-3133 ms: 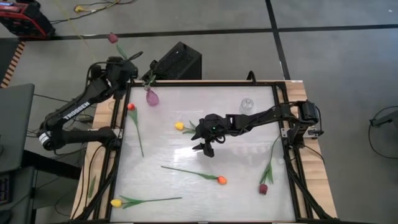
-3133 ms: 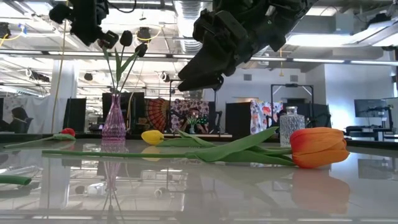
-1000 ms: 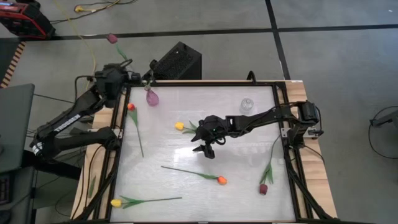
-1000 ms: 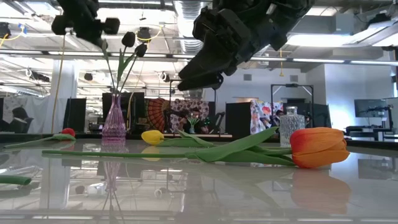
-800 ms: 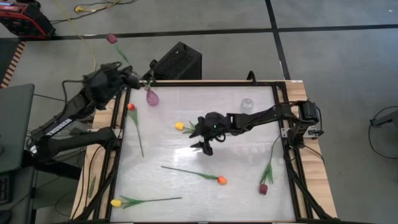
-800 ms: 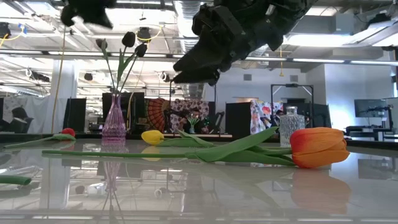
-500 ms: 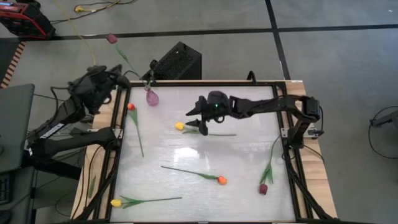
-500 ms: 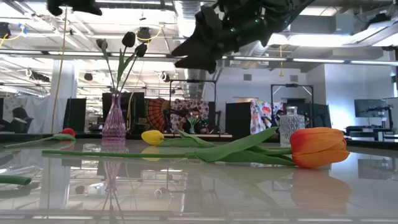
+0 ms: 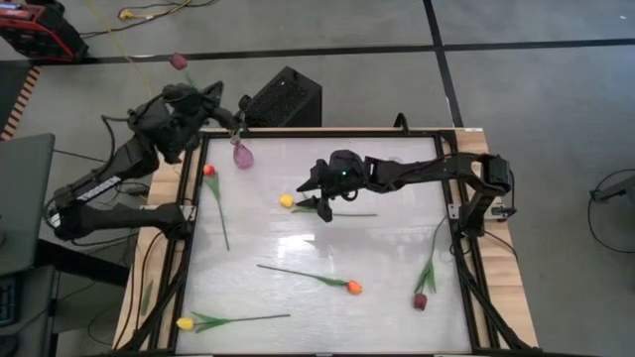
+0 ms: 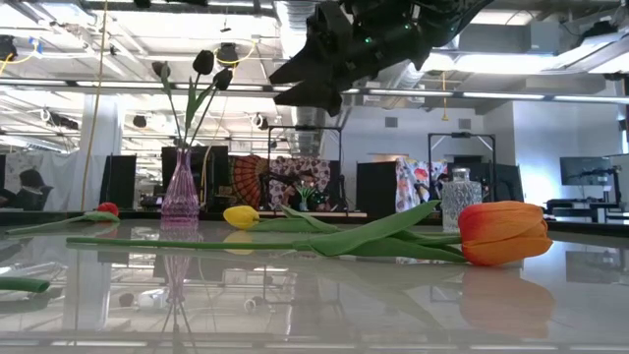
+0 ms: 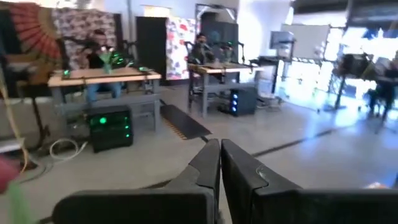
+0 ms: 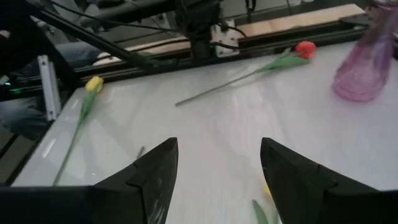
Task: Sort flowers into vase by color
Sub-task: Put the top red tulip into the violet vase
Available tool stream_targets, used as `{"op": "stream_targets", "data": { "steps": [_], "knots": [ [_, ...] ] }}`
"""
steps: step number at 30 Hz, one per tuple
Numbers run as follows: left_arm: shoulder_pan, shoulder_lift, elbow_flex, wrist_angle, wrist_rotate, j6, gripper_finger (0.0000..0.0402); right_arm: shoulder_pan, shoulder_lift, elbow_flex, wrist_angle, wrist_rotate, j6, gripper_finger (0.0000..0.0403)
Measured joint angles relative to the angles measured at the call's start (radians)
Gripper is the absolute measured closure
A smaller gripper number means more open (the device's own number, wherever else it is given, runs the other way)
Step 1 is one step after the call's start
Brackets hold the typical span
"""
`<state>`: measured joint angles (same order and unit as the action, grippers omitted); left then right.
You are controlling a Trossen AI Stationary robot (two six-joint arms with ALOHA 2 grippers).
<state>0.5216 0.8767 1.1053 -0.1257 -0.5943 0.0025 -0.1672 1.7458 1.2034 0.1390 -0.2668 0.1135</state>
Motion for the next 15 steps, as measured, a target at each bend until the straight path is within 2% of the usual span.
{"op": "stream_targets", "data": {
  "steps": [1,4,6,11,15],
  "knots": [
    [-0.003,0.022,0.024,0.001,-0.027,0.009,0.0394,0.004,0.0,0.0,0.001,0.0,-0.001,0.0148],
    [0.018,0.083,0.119,0.006,-0.204,0.024,0.0385,0.012,0.0,0.0,-0.006,0.0,0.0,0.0148],
    [0.056,0.125,0.19,-0.029,-0.248,0.066,0.0377,0.016,0.0,0.0,-0.01,0.0,0.0,0.0148],
    [0.146,0.256,0.386,-0.217,-0.155,0.045,0.0339,0.024,0.0,0.0,-0.019,0.0,0.001,0.0148],
    [0.243,0.381,0.565,-0.354,-0.128,0.035,0.0304,0.042,0.0,0.0,-0.03,0.001,0.01,0.0148]
  ]
}}
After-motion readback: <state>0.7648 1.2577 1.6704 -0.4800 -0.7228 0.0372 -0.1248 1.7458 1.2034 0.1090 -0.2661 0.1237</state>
